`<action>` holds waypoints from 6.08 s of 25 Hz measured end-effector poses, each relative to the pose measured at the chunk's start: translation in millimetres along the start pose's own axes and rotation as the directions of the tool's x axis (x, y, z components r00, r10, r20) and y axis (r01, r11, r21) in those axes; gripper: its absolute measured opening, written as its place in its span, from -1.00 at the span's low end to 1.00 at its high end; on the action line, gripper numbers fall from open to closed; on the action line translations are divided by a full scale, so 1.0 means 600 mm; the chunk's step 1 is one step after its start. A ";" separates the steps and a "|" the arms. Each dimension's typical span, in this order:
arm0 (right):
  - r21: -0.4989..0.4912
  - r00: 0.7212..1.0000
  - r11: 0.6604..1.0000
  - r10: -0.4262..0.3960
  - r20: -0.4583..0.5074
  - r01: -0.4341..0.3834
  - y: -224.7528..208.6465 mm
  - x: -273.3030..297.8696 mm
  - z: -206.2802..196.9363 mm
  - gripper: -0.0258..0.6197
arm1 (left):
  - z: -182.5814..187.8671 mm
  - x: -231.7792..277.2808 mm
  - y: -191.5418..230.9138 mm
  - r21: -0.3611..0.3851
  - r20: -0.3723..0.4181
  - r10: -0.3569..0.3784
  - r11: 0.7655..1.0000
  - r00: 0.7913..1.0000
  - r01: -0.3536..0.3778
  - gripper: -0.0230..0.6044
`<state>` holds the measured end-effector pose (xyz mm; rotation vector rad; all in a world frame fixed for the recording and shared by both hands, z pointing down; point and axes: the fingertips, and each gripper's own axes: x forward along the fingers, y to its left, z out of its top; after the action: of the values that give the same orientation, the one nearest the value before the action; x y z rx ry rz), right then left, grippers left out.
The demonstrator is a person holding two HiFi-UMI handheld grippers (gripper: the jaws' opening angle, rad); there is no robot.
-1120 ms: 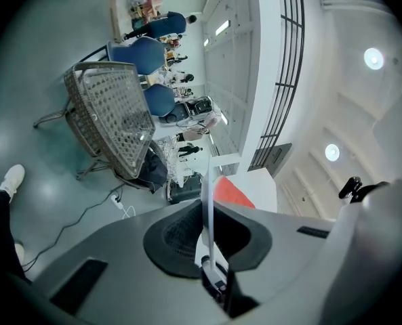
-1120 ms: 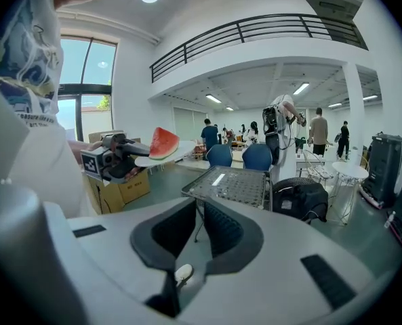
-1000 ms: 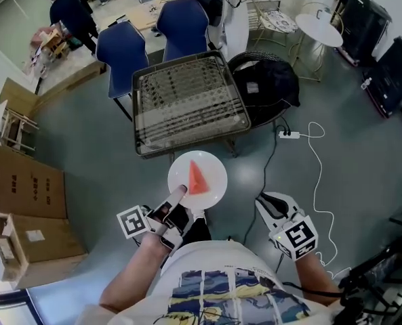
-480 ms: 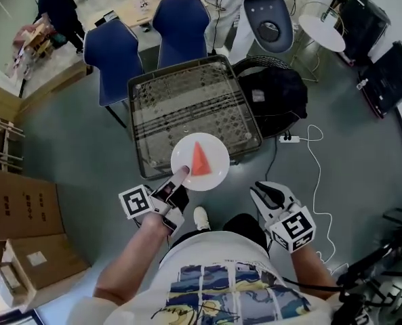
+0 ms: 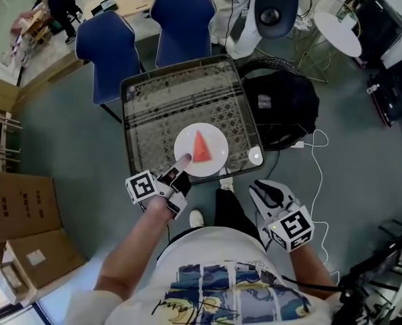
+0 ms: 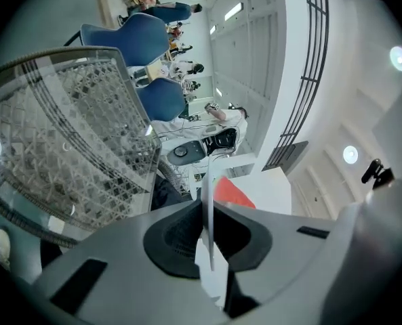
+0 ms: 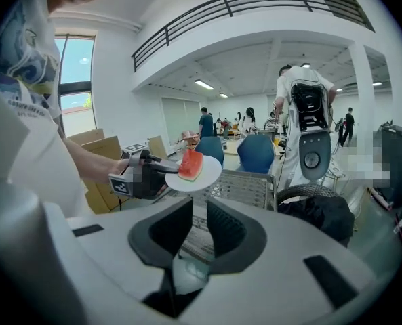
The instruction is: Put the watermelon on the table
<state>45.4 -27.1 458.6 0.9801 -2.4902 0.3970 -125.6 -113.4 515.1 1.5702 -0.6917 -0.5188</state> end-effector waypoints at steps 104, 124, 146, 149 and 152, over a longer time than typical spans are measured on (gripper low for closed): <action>-0.084 0.987 0.984 0.151 -0.054 -0.155 0.006 0.117 0.066 -0.82 | -0.014 -0.106 -0.077 0.678 -0.177 0.254 0.731 0.951 -0.069 -0.90; -0.219 0.968 0.945 0.251 0.009 -0.243 0.251 0.032 0.103 -0.85 | -0.137 -0.336 -0.271 0.842 -0.082 0.167 0.538 0.982 -0.021 -0.90; -0.267 0.961 0.927 0.275 0.011 -0.262 0.276 0.025 0.100 -0.87 | -0.158 -0.314 -0.241 0.861 -0.113 0.208 0.509 0.972 -0.009 -0.90; -0.266 0.961 0.928 0.276 0.013 -0.263 0.277 0.024 0.103 -0.87 | -0.159 -0.314 -0.239 0.859 -0.117 0.211 0.512 0.970 -0.008 -0.90; -0.268 0.961 0.928 0.276 0.022 -0.260 0.275 0.026 0.104 -0.87 | -0.158 -0.313 -0.237 0.861 -0.117 0.216 0.509 0.969 -0.009 -0.90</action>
<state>-97.8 55.2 395.0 0.5552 -2.6521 0.1134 -176.4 90.6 372.9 2.4539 -0.9529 0.1792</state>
